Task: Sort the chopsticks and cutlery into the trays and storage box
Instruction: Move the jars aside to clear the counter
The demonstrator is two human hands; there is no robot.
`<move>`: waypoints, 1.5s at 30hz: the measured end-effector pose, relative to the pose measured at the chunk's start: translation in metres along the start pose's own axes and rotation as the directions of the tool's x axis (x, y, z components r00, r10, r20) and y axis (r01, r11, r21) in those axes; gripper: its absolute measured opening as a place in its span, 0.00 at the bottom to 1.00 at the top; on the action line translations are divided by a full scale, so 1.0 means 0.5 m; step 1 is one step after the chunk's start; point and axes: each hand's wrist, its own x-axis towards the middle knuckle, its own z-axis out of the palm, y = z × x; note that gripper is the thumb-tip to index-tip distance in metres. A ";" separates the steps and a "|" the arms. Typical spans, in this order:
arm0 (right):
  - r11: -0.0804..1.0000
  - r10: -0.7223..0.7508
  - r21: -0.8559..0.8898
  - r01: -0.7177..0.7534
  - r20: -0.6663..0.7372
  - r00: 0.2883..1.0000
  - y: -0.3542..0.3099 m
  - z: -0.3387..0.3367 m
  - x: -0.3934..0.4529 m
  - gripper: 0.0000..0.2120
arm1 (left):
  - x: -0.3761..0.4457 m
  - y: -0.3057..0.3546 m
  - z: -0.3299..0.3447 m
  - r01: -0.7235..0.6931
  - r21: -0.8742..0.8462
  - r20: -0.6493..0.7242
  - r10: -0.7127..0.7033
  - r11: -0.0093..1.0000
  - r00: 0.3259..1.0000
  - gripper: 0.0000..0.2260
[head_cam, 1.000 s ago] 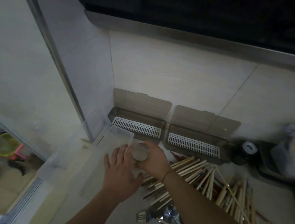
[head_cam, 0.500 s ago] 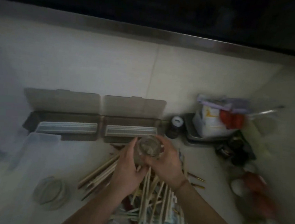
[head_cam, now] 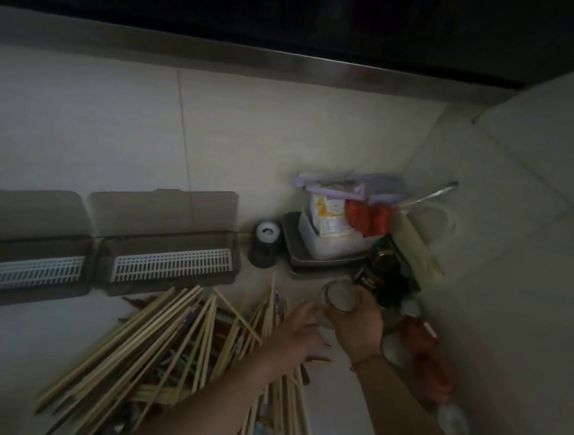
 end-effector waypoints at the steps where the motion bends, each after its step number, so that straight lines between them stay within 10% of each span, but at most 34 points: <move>1: 1.000 0.012 -0.006 -0.012 -0.003 1.000 0.006 -0.001 0.009 0.26 | 0.012 0.004 0.011 0.022 -0.096 -0.005 -0.022 0.995 1.000 0.15; 10: 1.000 0.016 -0.010 -0.015 0.049 0.999 0.037 0.010 0.070 0.19 | 0.092 -0.009 0.049 0.100 -0.350 -0.042 -0.122 0.931 0.992 0.13; 16: 0.994 0.038 0.098 -0.040 0.022 0.999 0.036 0.011 0.078 0.27 | 0.114 -0.019 0.059 0.089 -0.357 -0.043 -0.112 0.930 0.993 0.30; 27: 0.915 -0.153 -0.359 0.184 0.113 0.982 0.036 0.010 0.059 0.18 | 0.115 -0.018 0.071 0.048 -0.160 -0.074 -0.060 0.986 0.995 0.28; 31: 0.991 0.068 -0.110 -0.077 -0.085 0.994 -0.027 0.009 -0.026 0.26 | 0.076 -0.030 0.032 -0.020 -0.097 -0.133 0.007 0.995 0.991 0.28; 36: 1.000 -0.020 0.010 0.019 0.148 0.989 -0.133 0.079 -0.088 0.31 | -0.026 -0.020 -0.084 -0.097 0.061 -0.326 0.112 0.993 0.939 0.28; 45: 0.912 -0.407 0.239 0.333 0.639 0.653 -0.300 0.229 -0.240 0.15 | -0.338 -0.052 -0.430 -0.015 0.744 -0.460 0.529 0.668 0.713 0.22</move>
